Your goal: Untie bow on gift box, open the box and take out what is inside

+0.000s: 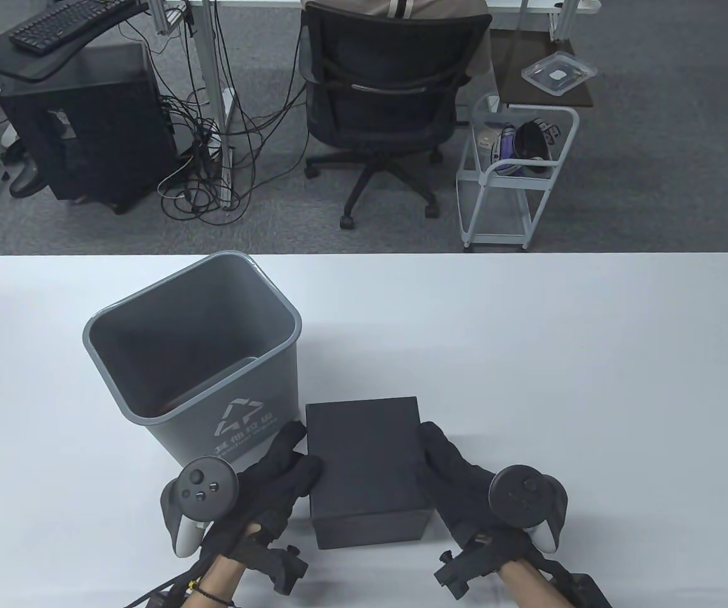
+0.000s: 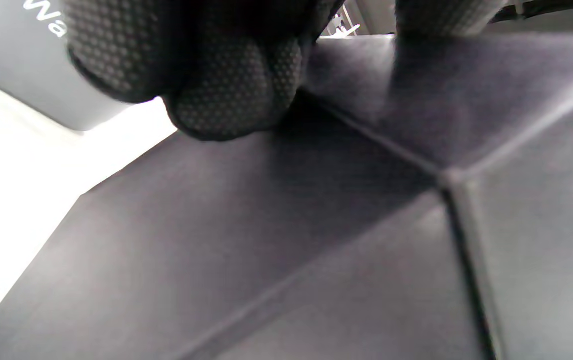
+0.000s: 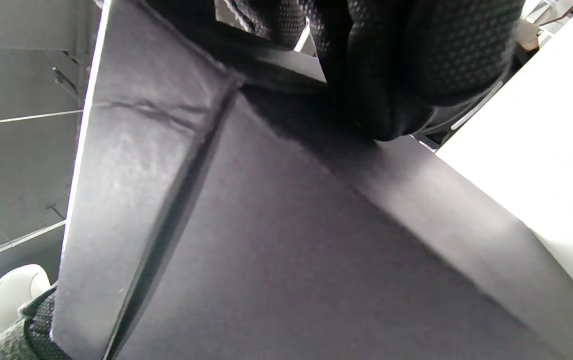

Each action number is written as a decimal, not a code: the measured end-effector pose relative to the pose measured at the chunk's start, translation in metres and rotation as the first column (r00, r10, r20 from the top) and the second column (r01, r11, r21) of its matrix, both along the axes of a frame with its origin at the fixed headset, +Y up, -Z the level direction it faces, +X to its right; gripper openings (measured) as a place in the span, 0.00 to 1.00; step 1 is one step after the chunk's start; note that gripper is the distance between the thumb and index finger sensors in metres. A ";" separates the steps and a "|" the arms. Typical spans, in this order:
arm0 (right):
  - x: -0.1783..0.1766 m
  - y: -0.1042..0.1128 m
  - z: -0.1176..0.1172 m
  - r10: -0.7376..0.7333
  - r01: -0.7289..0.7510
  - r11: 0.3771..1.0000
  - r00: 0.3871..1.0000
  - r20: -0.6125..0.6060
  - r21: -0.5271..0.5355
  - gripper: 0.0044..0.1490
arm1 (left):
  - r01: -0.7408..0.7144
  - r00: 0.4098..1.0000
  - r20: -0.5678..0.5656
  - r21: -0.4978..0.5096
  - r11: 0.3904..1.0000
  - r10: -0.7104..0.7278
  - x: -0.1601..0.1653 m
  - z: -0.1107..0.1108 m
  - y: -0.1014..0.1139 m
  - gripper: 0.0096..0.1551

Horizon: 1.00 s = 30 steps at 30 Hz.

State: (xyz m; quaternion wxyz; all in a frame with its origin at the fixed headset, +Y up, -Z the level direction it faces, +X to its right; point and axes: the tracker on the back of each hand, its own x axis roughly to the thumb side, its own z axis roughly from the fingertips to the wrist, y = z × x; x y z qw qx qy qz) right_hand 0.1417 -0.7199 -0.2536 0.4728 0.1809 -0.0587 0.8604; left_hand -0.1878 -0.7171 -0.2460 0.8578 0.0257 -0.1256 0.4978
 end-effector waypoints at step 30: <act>0.013 0.031 0.010 -0.321 0.331 0.941 0.939 -0.121 0.073 0.31 | -0.053 0.999 0.031 0.366 0.929 0.045 -0.001 0.020 0.035 0.42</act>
